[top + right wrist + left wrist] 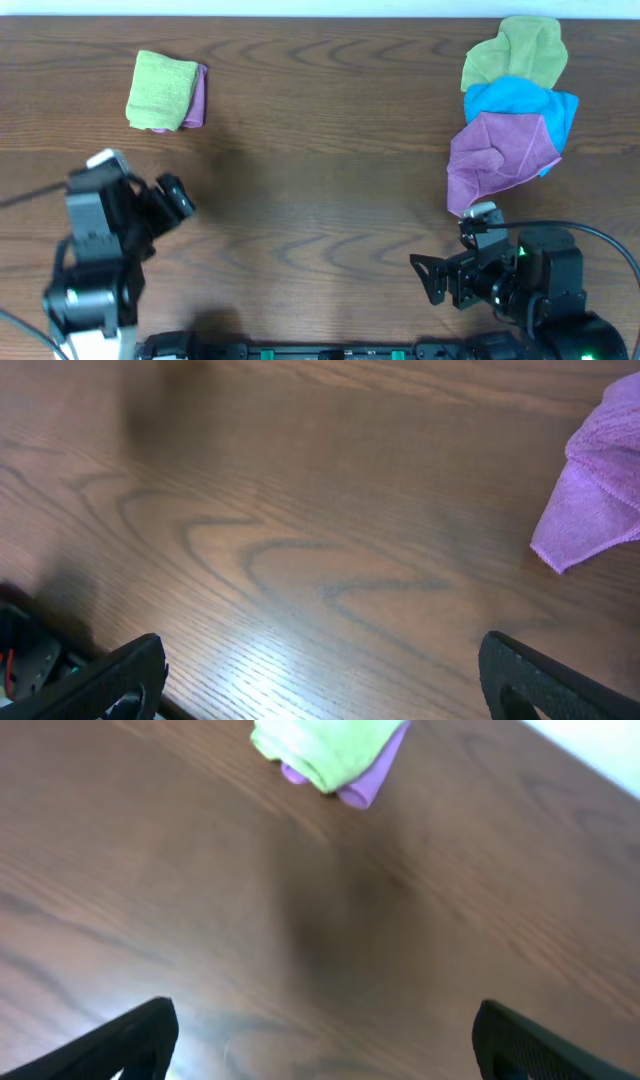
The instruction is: Fold the cloth
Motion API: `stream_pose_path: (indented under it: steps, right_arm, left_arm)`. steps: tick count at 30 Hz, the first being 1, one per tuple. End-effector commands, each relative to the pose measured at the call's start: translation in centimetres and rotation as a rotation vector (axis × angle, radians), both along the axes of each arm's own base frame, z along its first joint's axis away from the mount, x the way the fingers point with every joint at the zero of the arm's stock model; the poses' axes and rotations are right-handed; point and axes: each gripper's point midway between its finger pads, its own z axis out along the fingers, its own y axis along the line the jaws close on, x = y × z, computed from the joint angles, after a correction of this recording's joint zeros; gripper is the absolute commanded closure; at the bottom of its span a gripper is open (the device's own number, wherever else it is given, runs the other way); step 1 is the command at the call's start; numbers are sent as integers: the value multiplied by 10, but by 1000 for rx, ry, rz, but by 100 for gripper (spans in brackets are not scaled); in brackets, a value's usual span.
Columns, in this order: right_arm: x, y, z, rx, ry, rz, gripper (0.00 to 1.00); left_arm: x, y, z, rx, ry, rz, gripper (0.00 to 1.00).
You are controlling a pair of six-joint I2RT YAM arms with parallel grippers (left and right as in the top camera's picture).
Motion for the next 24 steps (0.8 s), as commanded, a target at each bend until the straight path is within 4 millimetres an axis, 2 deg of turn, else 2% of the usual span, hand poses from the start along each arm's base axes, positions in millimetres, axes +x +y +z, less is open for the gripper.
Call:
stream_pose_path:
  steps: [1, 5, 9, 15, 24]
  right_arm:
    - [0, -1, -2, 10, 10, -12, 1]
    - [0, -1, -2, 10, 10, -12, 1]
    - [0, -1, -2, 10, 10, -12, 1]
    - [0, -1, -2, 10, 10, -12, 1]
    - [0, -1, -2, 10, 10, -12, 1]
  left_arm:
    - [-14, -4, -16, 26, -62, -43, 5]
    - [-37, -9, -43, 79, -127, -100, 5]
    - [-49, -10, -63, 120, -157, -130, 5]
    - [-59, -11, -89, 190, -158, -189, 5]
    - [-74, -14, -116, 296, -85, -304, 5]
